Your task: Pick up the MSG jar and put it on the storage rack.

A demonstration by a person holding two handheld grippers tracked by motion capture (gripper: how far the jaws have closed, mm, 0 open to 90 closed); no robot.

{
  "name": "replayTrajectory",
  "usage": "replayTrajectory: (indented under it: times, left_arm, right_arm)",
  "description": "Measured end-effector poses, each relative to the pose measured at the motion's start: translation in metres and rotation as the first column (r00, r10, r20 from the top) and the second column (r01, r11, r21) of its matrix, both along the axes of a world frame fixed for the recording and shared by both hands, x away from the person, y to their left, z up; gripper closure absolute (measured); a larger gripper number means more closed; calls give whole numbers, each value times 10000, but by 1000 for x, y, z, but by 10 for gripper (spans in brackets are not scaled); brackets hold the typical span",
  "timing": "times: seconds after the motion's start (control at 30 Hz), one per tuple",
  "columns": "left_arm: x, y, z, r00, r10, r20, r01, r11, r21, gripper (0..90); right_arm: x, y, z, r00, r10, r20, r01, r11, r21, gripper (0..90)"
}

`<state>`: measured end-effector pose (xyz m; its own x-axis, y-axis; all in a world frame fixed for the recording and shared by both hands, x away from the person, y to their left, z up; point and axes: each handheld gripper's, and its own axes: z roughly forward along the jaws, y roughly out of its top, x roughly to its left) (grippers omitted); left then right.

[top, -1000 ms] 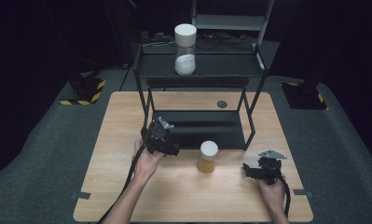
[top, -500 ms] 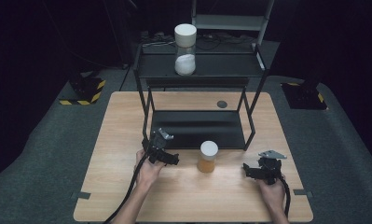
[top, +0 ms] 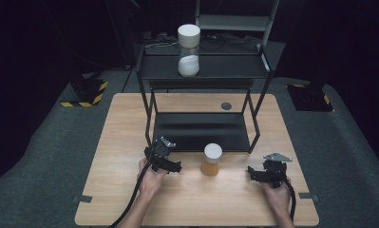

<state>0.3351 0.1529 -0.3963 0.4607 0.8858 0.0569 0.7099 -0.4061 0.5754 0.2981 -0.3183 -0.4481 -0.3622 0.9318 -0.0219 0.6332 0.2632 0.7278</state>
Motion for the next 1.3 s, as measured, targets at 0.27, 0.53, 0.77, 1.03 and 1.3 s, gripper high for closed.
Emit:
replayTrajectory:
  times: [0.27, 0.53, 0.77, 1.03, 1.3]
  left_arm:
    - [-4, -3, -9, 9999, 95, 107, -96, 9999, 106, 22]
    - [-6, -8, -20, 9996, 207, 180, -213, 9992, 338, 22]
    - [-13, 4, -30, 9986, 385, 352, -374, 9988, -313, 15]
    - [-31, 24, -53, 9923, 402, 1176, -245, 9909, -1322, 4]
    - [-35, 26, -56, 9899, 416, 1353, -222, 9897, -1417, 11]
  right_arm:
    - [0, 0, 0, 10000, -2, -6, 2, 10000, -6, 51]
    - [0, 0, 0, 10000, -4, -9, 4, 10000, -7, 51]
    - [0, 0, 0, 10000, -2, -6, 2, 10000, -11, 51]
    - [0, 0, 0, 10000, -32, -2, 32, 10000, 17, 55]
    - [0, 1, 0, 10000, -39, 5, 39, 10000, 4, 56]
